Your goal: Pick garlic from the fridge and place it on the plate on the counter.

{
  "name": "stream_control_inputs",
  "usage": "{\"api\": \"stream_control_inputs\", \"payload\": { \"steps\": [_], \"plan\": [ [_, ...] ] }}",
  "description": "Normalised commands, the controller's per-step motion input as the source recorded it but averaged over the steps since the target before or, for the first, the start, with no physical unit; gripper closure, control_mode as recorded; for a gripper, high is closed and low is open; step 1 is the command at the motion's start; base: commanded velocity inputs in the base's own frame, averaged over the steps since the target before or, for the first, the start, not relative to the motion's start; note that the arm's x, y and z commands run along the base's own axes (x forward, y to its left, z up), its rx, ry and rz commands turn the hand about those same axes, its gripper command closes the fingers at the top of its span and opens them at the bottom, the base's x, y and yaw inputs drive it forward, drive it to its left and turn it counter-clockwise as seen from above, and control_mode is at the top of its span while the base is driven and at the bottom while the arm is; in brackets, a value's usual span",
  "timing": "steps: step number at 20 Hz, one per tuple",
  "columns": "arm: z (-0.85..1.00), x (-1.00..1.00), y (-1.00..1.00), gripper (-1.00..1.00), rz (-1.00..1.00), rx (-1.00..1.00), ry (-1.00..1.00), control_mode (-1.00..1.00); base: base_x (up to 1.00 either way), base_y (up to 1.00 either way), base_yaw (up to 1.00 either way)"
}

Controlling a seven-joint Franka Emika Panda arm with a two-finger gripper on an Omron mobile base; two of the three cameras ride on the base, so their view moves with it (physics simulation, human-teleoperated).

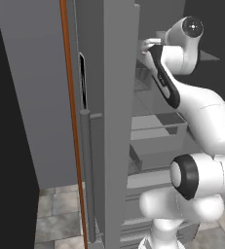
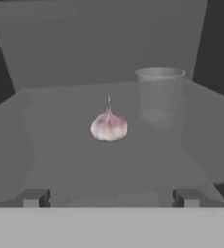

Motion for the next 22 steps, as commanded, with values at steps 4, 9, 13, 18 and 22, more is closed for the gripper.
{"api": "stream_control_inputs", "payload": {
  "steps": [4, 9, 13, 18, 22],
  "plan": [
    [0.0, 0.69, 0.0, -1.0, 0.02, 0.0, 0.0, -1.0, 0.0, 0.0, 0.0],
    [0.0, 0.62, 0.0, -1.0, 0.05, 0.0, 0.0, -1.0, 0.0, 0.0, 0.0],
    [-0.06, 0.65, -0.06, -1.0, 0.04, 0.0, 0.04, -1.0, 0.0, 0.0, 0.0],
    [-0.07, 0.43, -0.09, -1.0, 0.0, -0.01, 0.1, -1.0, 0.0, 0.0, 0.0],
    [-0.08, 0.18, 0.0, -1.0, 0.0, 0.0, 0.04, -1.0, 0.0, 0.0, 0.0]
  ]
}}
